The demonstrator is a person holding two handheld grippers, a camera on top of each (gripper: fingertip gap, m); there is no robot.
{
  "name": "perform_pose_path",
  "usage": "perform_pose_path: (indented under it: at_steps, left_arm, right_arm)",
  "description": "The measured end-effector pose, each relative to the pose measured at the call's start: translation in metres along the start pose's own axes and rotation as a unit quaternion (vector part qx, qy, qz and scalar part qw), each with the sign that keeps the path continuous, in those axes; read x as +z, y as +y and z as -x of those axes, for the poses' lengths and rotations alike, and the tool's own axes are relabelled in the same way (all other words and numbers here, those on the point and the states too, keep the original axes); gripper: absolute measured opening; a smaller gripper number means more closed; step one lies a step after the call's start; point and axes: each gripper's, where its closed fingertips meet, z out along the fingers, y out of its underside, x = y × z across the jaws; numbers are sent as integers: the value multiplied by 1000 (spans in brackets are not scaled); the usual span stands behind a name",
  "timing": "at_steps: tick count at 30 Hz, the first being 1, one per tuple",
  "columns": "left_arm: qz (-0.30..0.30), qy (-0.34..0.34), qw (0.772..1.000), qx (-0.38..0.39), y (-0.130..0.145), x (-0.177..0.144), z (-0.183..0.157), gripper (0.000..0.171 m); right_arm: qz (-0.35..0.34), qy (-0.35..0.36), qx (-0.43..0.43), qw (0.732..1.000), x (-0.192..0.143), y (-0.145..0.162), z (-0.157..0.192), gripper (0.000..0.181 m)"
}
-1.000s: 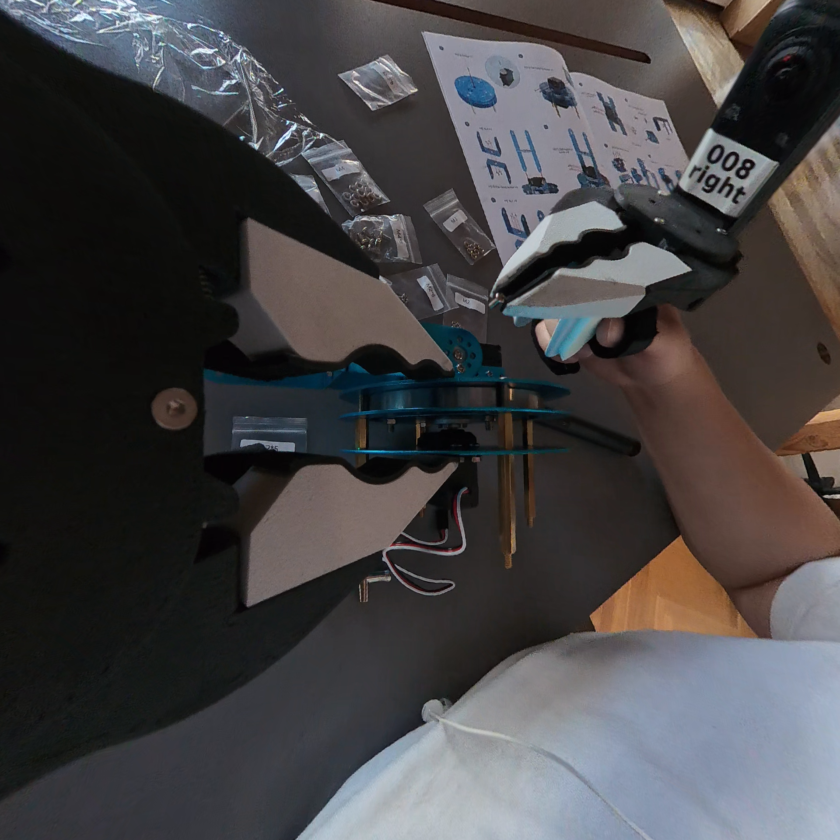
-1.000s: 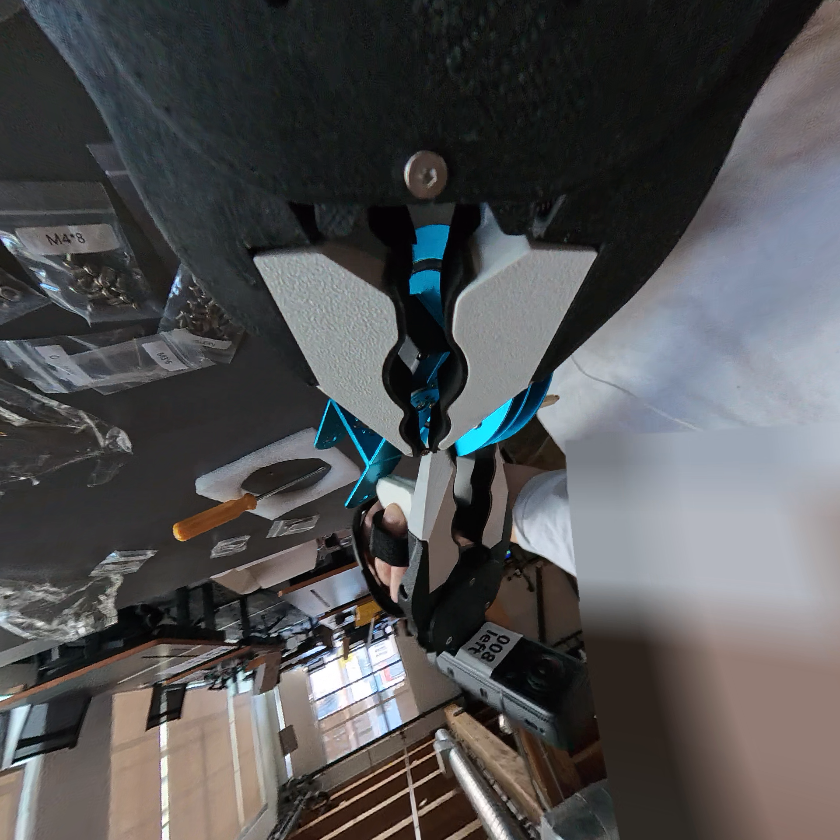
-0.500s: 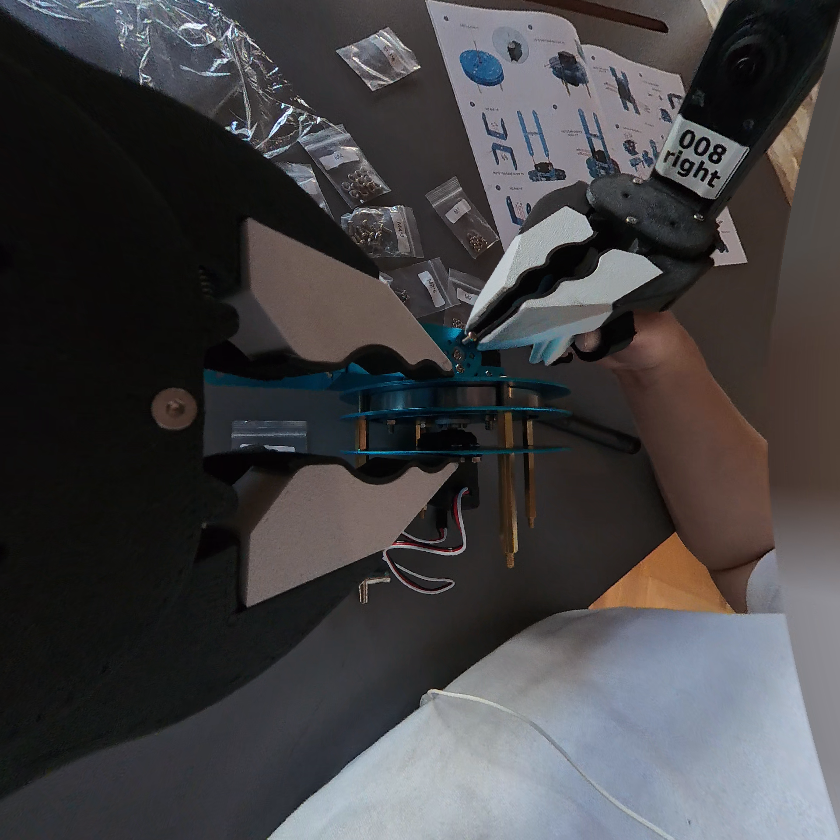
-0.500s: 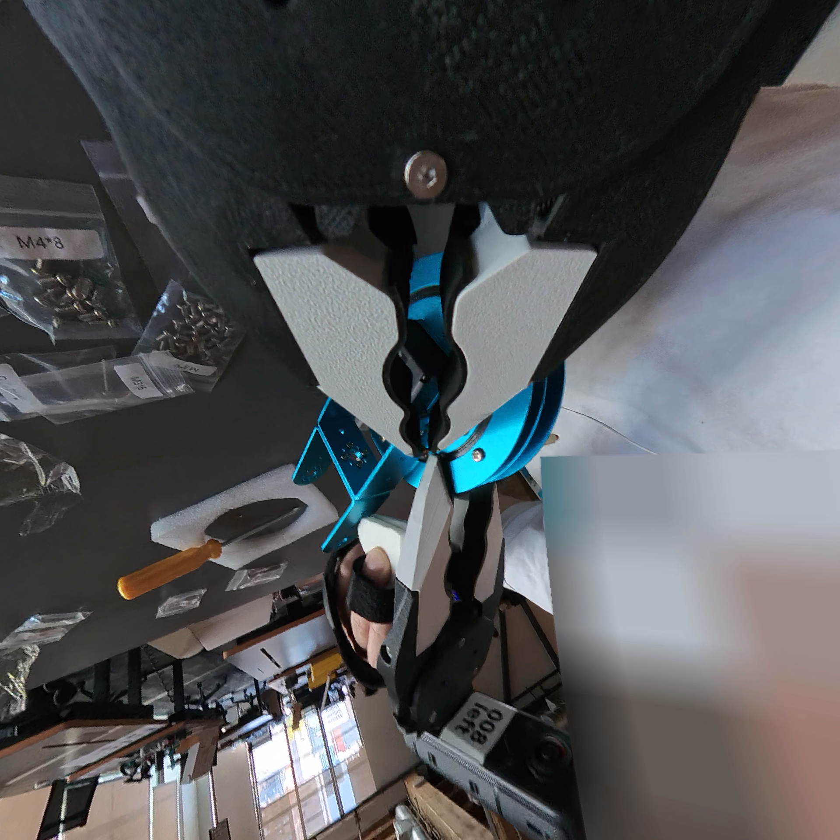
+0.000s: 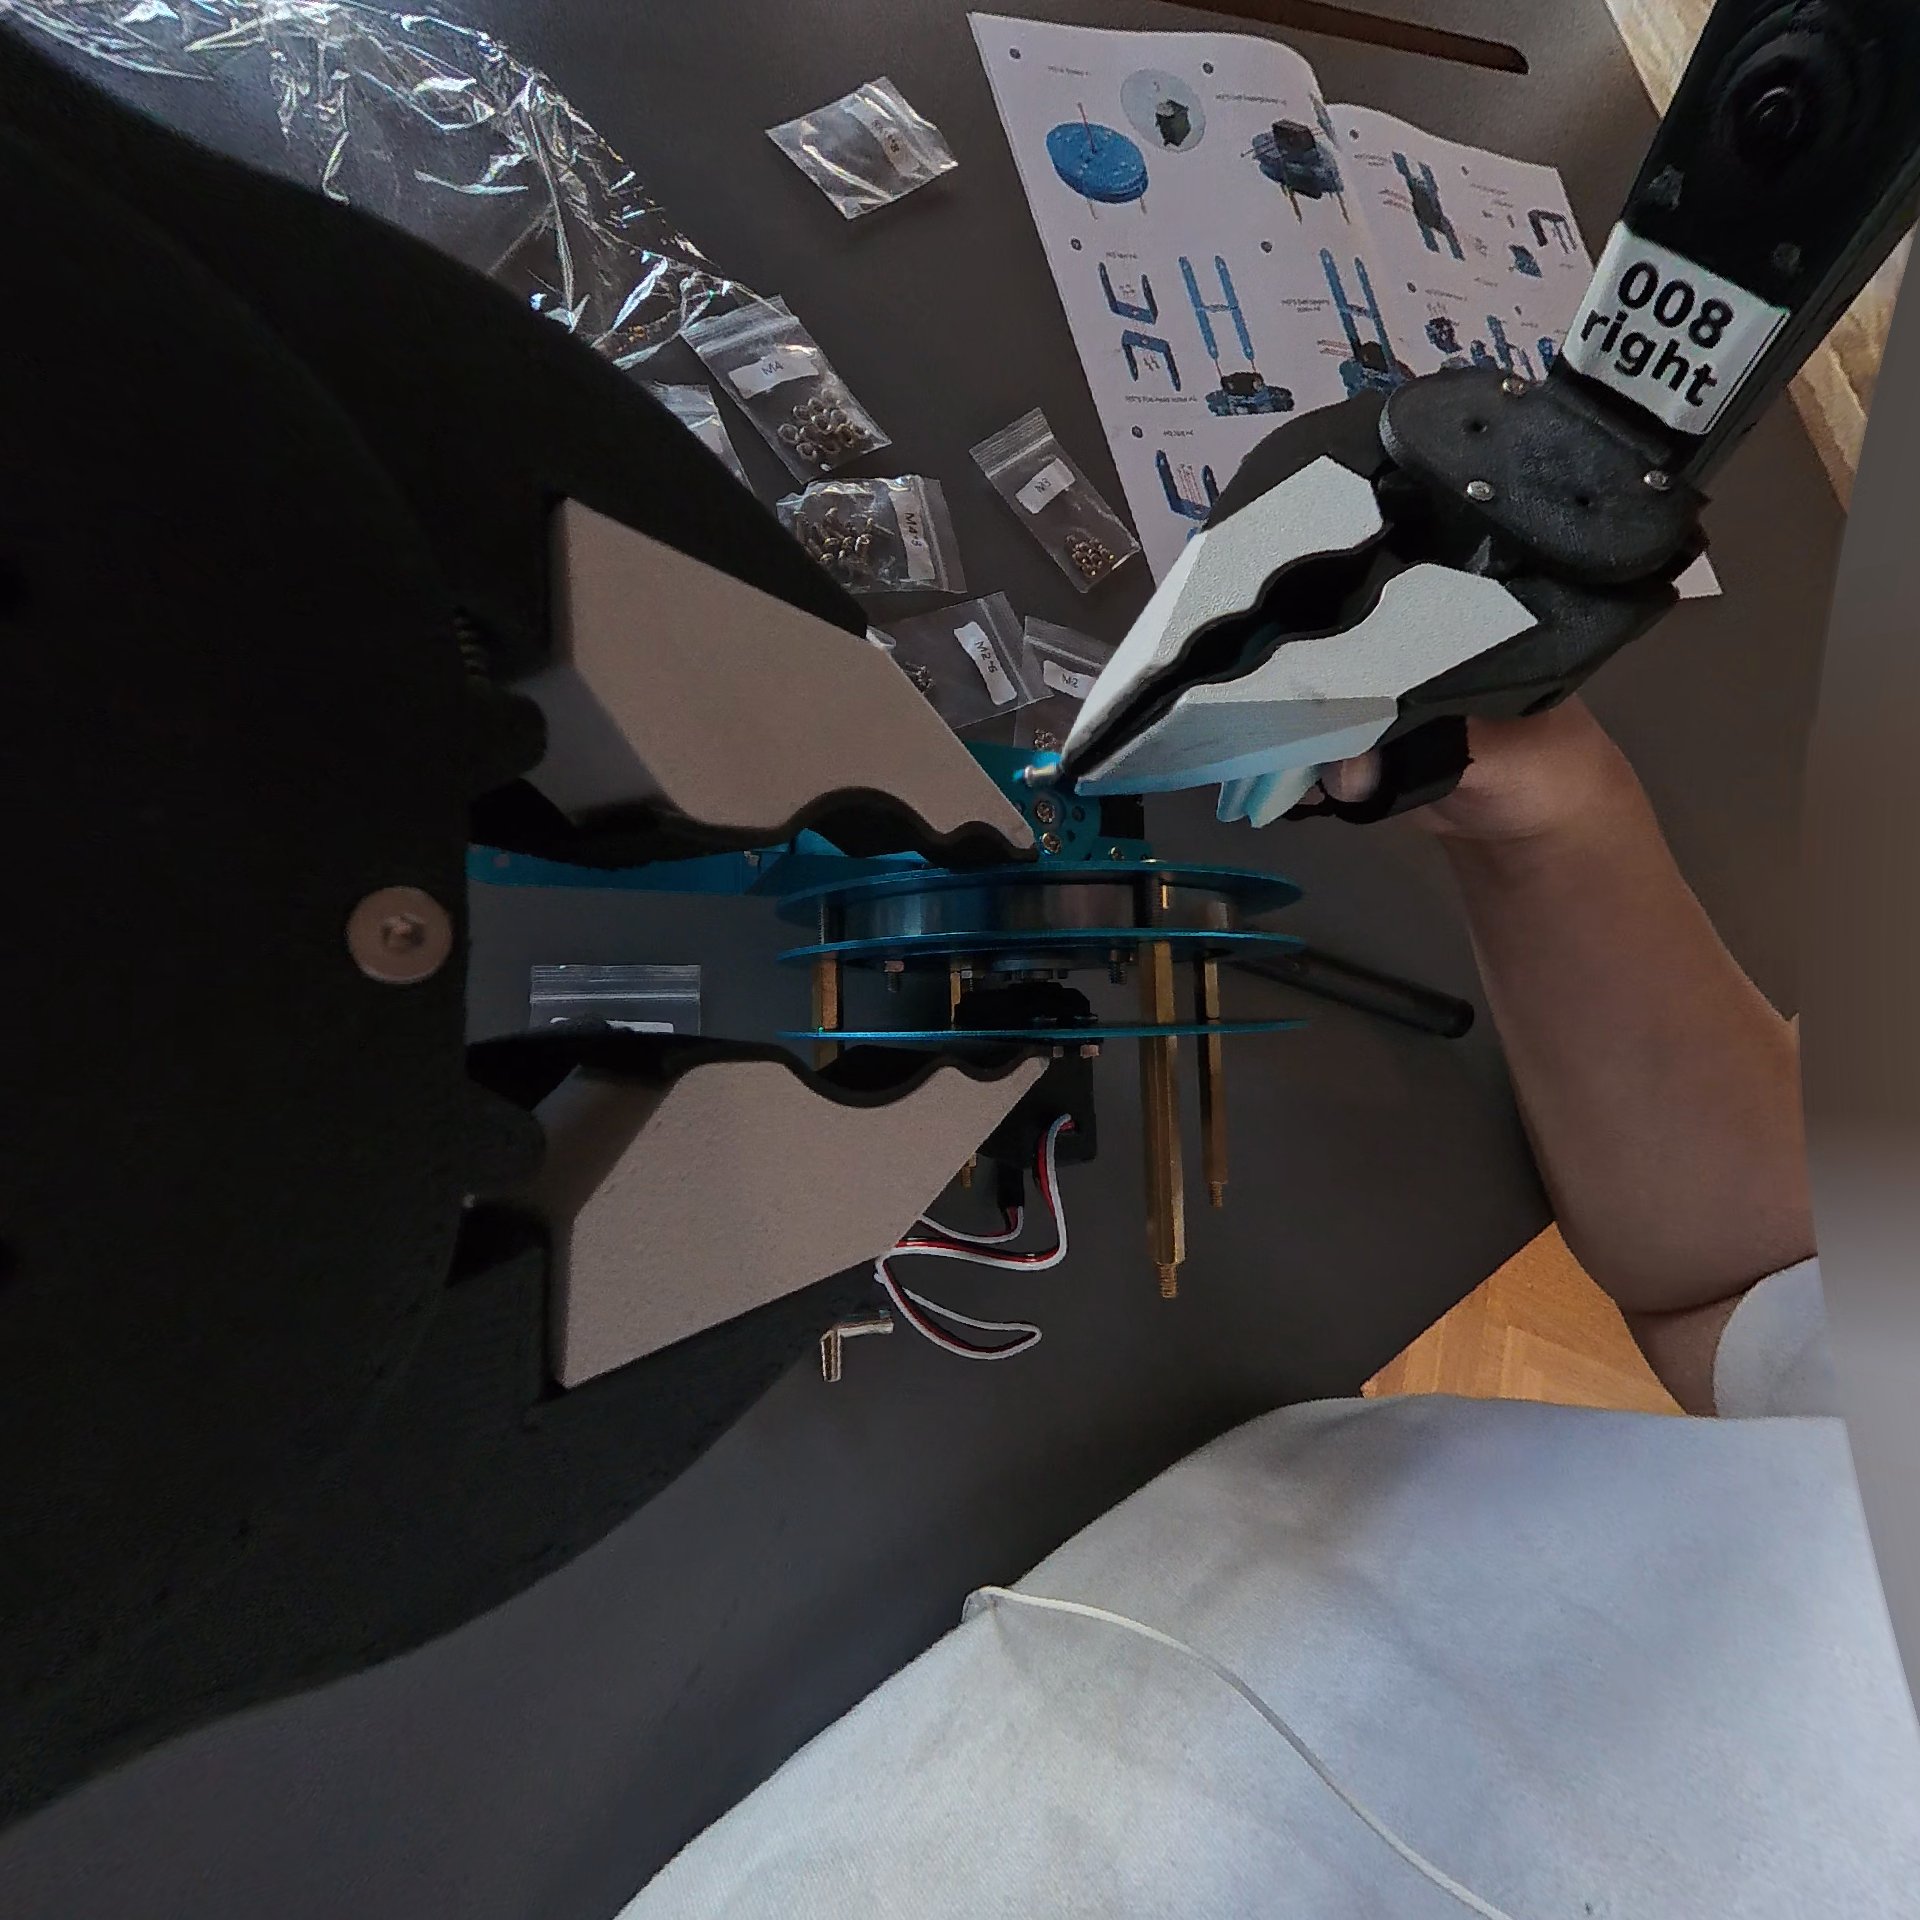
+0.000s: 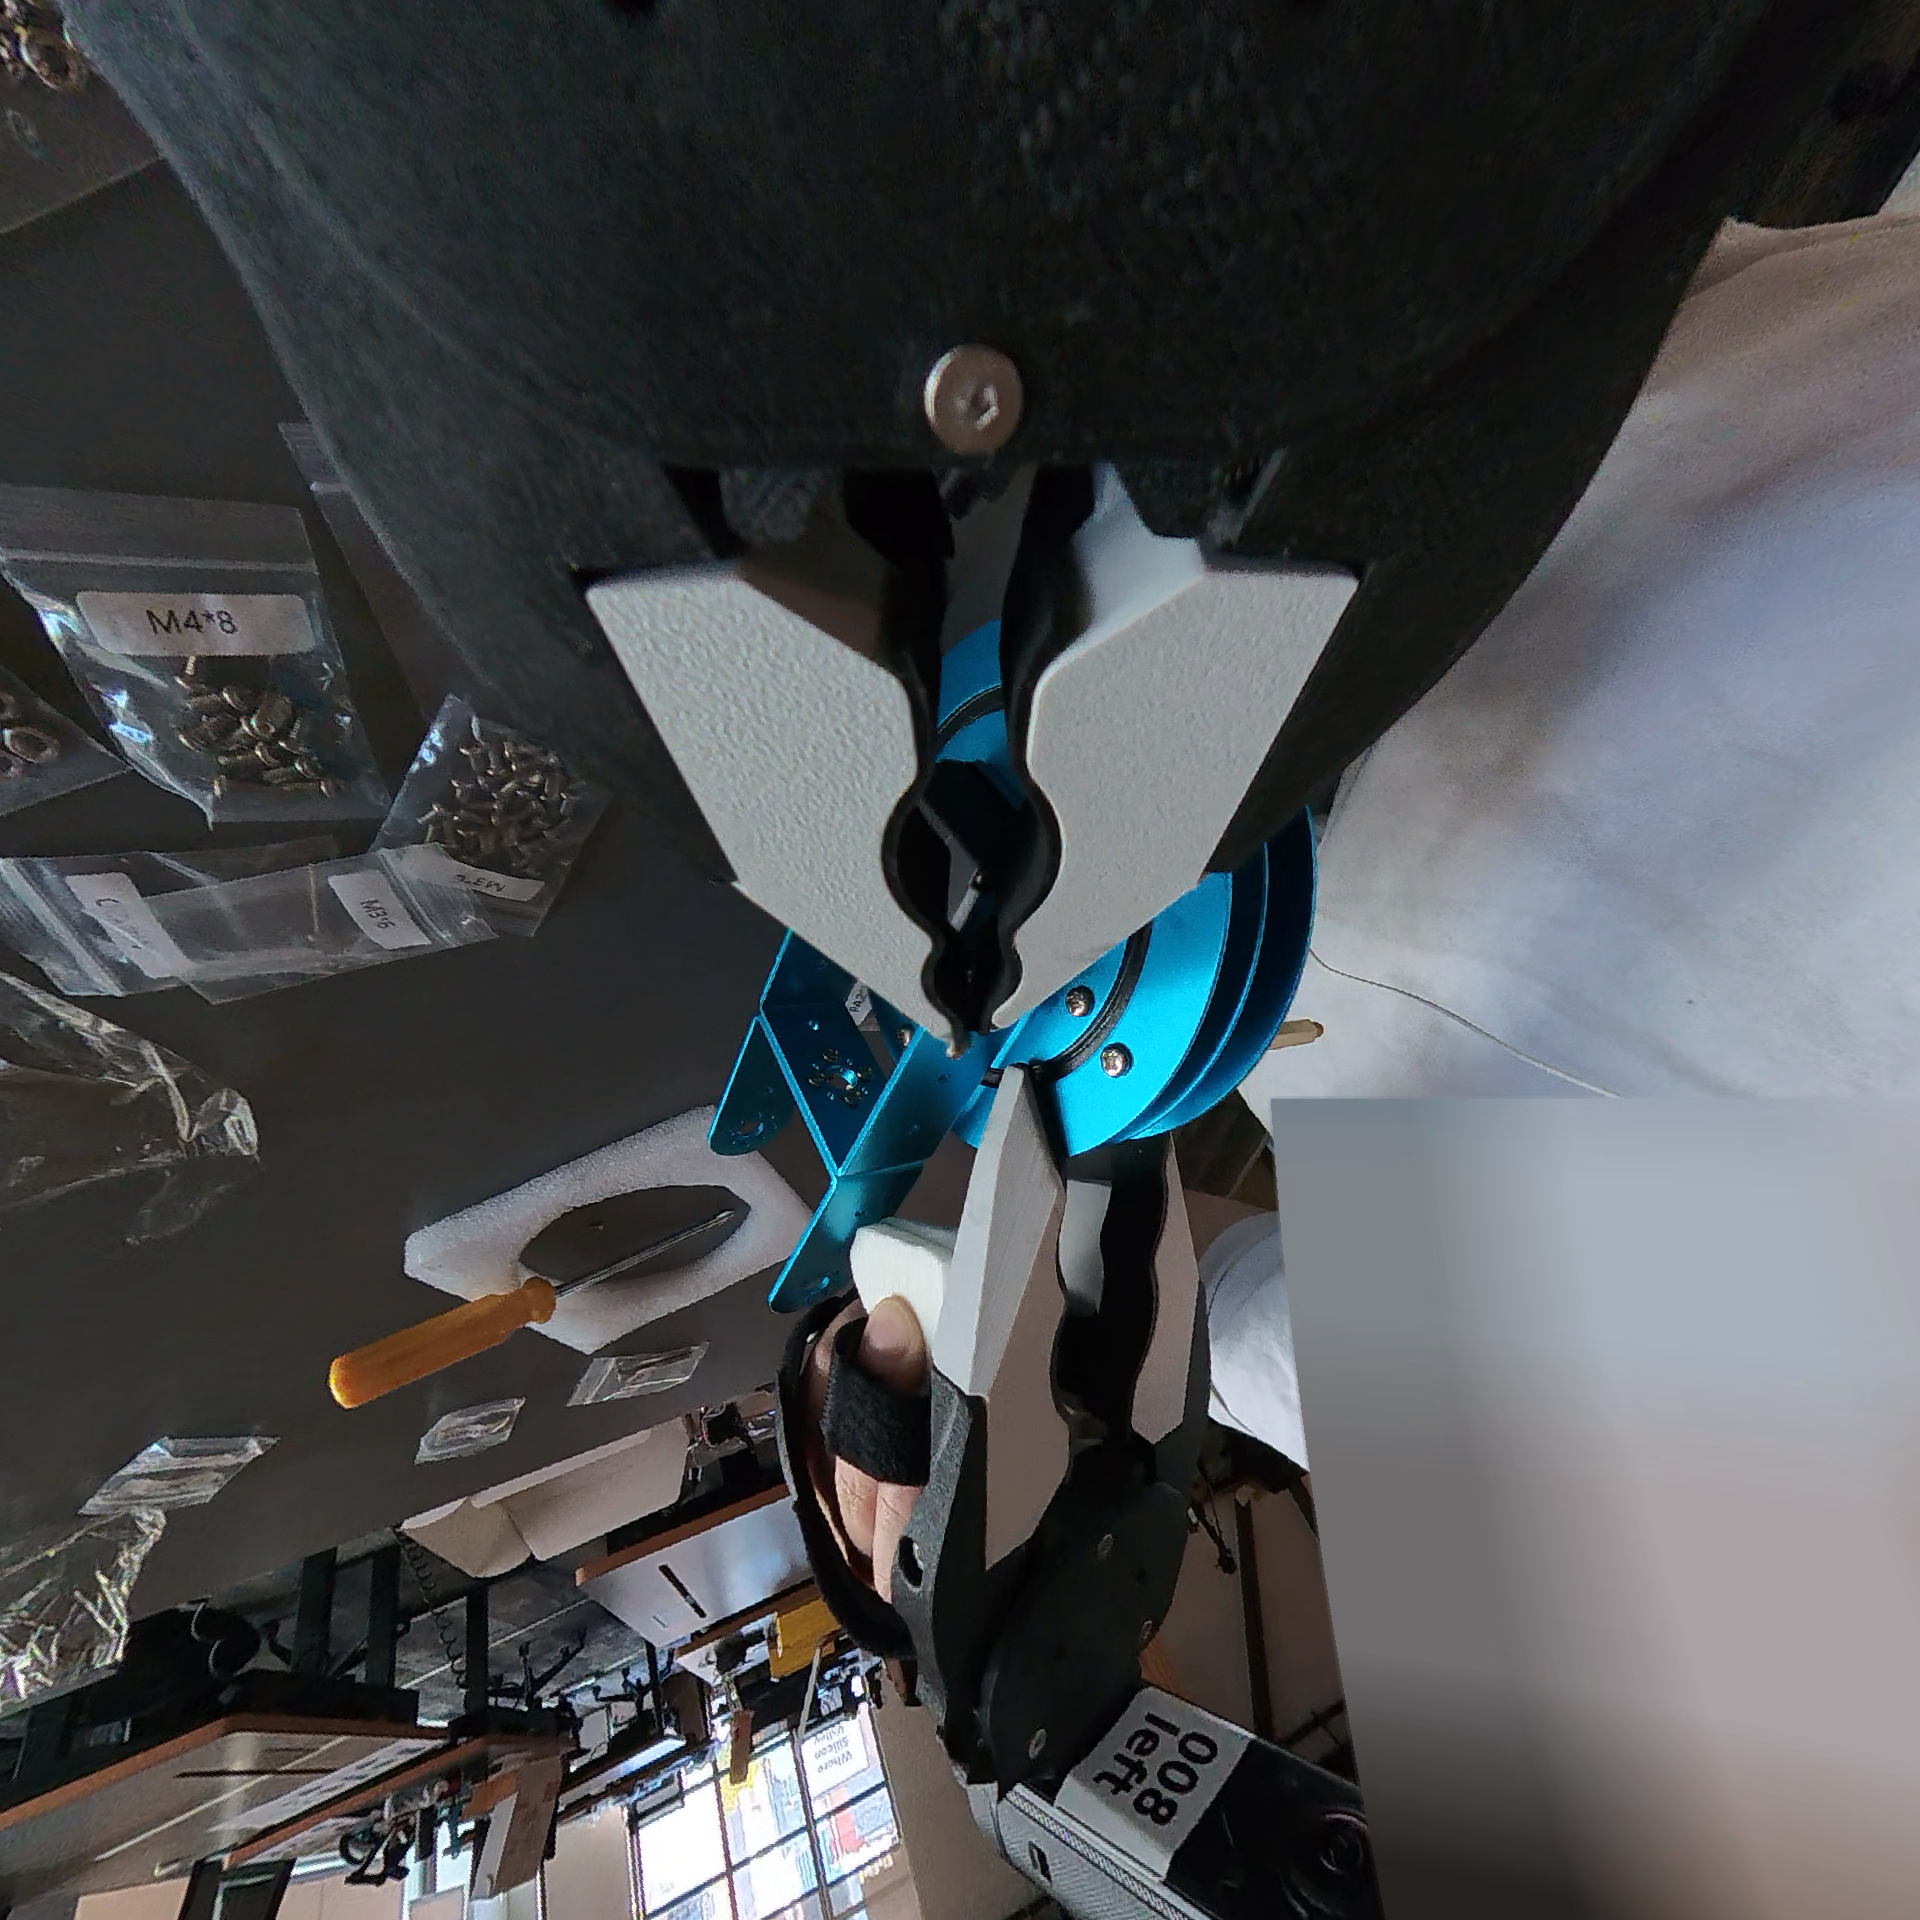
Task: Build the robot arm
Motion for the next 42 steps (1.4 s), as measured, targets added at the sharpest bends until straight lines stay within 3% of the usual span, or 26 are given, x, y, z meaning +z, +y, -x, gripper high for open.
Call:
perform_pose_path:
  at_steps: [14, 23, 30, 42]
  left_arm:
    - [-5, -4, 1000, 16, 1, -2, -4, 32]
    - [1, -4, 1000, 29, 1, -2, -7, 31]
    - [-6, -4, 999, 35, -1, -1, -5, 31]
    - [-9, -11, 999, 52, -3, 0, -7, 31]
  right_arm:
    - [-28, 15, -20, 999, -8, -4, 3, 0]
    - [-14, 9, -120, 993, -8, -13, 16, 12]
    - [93, -34, -175, 979, -1, -6, 14, 16]
    - [177, -141, -163, 960, 17, 4, 15, 15]
